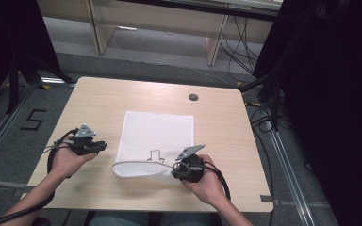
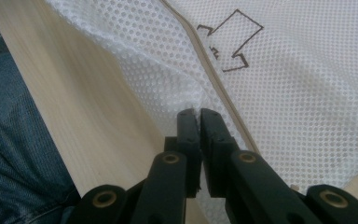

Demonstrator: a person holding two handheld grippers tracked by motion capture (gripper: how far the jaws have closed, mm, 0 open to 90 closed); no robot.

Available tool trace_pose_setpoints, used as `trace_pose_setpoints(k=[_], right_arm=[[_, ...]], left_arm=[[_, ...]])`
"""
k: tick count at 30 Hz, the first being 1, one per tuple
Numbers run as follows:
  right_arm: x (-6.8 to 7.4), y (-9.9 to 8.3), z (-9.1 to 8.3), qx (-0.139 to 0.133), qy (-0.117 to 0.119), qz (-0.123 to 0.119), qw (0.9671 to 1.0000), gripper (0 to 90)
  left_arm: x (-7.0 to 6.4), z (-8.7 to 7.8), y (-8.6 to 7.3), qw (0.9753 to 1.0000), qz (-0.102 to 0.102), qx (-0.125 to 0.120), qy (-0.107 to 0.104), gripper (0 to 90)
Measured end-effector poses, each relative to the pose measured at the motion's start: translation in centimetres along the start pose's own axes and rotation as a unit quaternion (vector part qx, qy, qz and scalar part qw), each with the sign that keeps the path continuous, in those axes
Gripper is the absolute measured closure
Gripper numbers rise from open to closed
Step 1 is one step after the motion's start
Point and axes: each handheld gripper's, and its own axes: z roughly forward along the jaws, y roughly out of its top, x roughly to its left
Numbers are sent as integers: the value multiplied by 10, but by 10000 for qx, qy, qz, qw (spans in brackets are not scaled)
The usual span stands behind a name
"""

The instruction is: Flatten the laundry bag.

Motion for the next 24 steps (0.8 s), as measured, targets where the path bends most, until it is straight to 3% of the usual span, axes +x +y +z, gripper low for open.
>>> trace_pose_setpoints(k=[4, 7, 11, 12, 13, 14, 17, 18, 19, 24], right_arm=[[-1, -1, 3, 93, 7, -121, 9999, 879], [0, -2, 4, 151, 28, -40, 9999, 878], [0, -4, 8, 230, 40, -47, 9997, 878], [-1, -4, 9, 203, 41, -126, 9997, 878], [0, -4, 9, 256, 32, -11, 9997, 878], [1, -4, 9, 271, 32, 6, 9996, 878], [2, -5, 11, 309, 66, 4, 9995, 877], [1, -6, 12, 315, 76, -80, 9994, 877], [2, -6, 12, 340, 56, 27, 9994, 877], [2, -7, 14, 392, 92, -5, 9992, 877]], left_arm=[[0, -1, 0, 9999, 146, 78, -40, 806], [0, -1, 1, 9998, 186, 89, -17, 806], [-4, 1, 0, 10000, 14, -55, -14, 805], [-2, -1, 1, 9998, 173, 80, -32, 805], [-2, -1, 1, 9998, 173, 80, -32, 805], [-3, 0, 1, 10000, 87, -23, -16, 804], [-4, 1, 1, 10000, 60, -23, -53, 804], [-3, 0, 1, 9998, 202, 61, -33, 804], [-3, 0, 1, 9998, 171, 44, -35, 804], [-4, 0, 1, 9998, 173, 32, -28, 803]])
